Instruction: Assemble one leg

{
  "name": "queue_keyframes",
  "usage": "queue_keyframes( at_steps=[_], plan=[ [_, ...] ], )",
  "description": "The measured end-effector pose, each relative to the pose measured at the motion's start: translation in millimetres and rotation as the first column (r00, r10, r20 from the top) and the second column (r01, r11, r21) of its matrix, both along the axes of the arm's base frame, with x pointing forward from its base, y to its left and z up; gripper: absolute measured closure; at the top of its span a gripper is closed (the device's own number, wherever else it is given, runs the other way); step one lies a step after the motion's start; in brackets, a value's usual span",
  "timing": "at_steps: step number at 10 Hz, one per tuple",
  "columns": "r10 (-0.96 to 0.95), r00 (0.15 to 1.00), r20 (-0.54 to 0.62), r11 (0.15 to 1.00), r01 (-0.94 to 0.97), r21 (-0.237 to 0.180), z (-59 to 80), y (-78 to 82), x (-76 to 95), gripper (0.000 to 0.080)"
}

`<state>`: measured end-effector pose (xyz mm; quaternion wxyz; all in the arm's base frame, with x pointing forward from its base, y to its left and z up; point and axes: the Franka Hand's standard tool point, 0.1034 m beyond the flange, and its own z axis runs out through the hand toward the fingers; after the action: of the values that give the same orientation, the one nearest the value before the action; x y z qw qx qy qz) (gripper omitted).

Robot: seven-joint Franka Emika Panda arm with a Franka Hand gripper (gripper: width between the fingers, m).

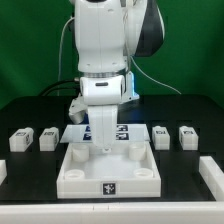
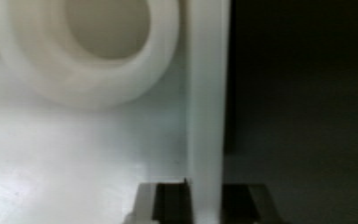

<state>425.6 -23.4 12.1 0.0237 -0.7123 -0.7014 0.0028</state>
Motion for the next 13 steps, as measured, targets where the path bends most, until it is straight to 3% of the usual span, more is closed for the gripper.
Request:
queue_keyframes(
  at_steps=[3,6,10,13],
  plan=[
    [-0.014,1.000,0.006,1.000,0.014,0.003,-0.4,6.6,6.9,0.0741],
    [-0.035,0.999,0.023,0.999,0.035,0.023,0.8,43.8,26.5,0.0741],
    [-0.034,0.999,0.042,0.998,0.032,0.052,0.7,76.3,54.6,0.0741],
    [-0.035,0.998,0.048,0.998,0.032,0.058,0.2,83.7,62.4,0.0741]
  ],
)
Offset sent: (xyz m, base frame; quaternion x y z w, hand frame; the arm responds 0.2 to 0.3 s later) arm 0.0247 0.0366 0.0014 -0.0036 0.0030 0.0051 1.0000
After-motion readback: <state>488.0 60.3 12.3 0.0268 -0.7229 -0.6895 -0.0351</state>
